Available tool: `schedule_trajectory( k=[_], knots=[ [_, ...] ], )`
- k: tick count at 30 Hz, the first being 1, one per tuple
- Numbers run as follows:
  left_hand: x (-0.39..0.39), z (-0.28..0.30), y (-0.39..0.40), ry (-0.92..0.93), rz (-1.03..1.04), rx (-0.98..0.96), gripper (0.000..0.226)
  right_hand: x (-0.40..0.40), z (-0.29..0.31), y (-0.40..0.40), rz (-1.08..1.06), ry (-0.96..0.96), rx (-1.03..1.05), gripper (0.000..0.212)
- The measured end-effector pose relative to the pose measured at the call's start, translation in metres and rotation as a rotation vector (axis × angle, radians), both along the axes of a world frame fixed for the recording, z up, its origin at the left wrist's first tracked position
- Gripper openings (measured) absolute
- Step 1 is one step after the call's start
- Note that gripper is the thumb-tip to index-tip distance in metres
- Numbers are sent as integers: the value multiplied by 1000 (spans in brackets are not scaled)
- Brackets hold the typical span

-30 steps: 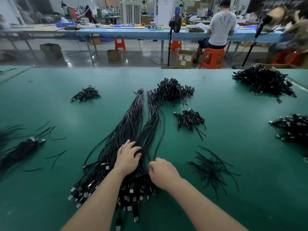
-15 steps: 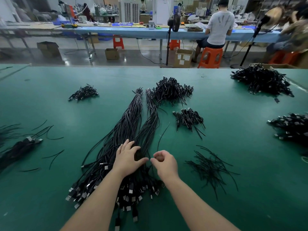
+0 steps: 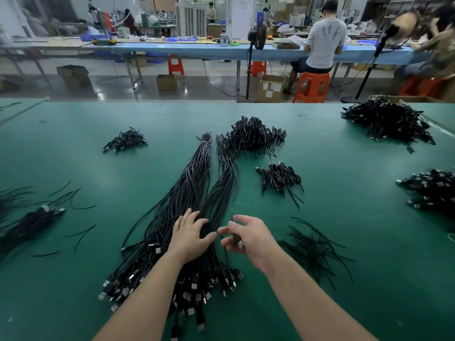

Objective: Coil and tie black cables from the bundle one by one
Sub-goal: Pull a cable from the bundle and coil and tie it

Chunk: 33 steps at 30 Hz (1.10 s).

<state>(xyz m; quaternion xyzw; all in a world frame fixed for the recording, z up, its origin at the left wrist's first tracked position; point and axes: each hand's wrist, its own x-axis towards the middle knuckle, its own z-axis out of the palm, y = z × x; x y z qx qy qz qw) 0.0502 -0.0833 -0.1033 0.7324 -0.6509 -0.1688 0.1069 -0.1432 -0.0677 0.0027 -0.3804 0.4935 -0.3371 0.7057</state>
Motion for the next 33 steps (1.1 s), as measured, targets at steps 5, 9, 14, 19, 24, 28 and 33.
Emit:
schedule_trajectory(
  k=[5, 9, 14, 19, 24, 28, 33],
  knots=[
    [2, -5, -3, 28, 19, -2, 56, -15, 22, 14, 115, -35, -162, 12],
    [1, -2, -5, 49, 31, 34, 47, -25, 35, 17, 189, -241, -171, 28],
    [-12, 31, -5, 82, 58, 44, 60, -35, 38, 19, 214, -202, -325, 35],
    [-52, 87, -1, 91, -174, -315, 99, -39, 45, 24, 189, -156, -401, 22],
    [-85, 121, 0, 89, -344, -545, 75, -43, 54, 25, 39, -139, -452, 19],
    [-98, 121, 3, 257, -337, -578, 46, -50, 59, 24, -22, -50, -591, 25],
    [-99, 108, 7, 351, -308, -404, 24, -58, 73, 28, -61, -39, -691, 23]
  ],
)
